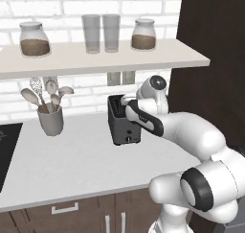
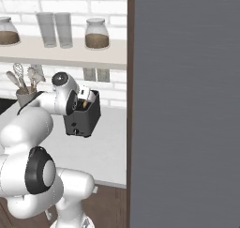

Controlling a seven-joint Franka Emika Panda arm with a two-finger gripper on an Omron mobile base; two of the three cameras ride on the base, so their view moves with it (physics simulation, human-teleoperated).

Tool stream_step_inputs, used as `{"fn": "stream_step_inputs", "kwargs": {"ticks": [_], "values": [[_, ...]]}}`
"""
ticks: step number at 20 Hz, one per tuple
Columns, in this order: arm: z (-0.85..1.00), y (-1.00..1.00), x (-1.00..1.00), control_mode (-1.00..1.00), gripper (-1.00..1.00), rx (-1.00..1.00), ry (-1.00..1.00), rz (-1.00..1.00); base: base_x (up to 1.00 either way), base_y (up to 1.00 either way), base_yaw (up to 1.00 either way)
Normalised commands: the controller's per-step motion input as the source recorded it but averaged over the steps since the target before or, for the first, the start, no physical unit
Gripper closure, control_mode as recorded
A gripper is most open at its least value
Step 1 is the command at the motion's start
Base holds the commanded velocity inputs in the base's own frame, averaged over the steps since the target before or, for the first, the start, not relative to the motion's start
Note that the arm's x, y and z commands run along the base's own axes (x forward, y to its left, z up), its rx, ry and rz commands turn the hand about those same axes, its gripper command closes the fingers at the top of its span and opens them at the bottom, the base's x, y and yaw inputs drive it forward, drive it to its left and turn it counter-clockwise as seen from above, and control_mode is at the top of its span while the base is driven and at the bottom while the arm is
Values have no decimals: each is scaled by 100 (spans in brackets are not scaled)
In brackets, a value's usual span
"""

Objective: Start the toaster. Once the lever pops up, take the bread to the plate on the dining counter.

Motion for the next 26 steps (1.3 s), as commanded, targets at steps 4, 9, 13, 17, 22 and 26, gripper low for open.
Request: {"fn": "stream_step_inputs", "kwargs": {"ticks": [4,9,13,17,22,26], "values": [[0,0,0,-100,-100,0,0,0,0,0,0],[0,0,0,-100,-100,0,0,0,0,0,0],[0,0,0,-100,-100,0,0,0,0,0,0],[0,0,0,-100,-100,0,0,0,0,0,0],[0,0,0,-100,-100,0,0,0,0,0,0],[0,0,0,-100,-100,0,0,0,0,0,0]]}}
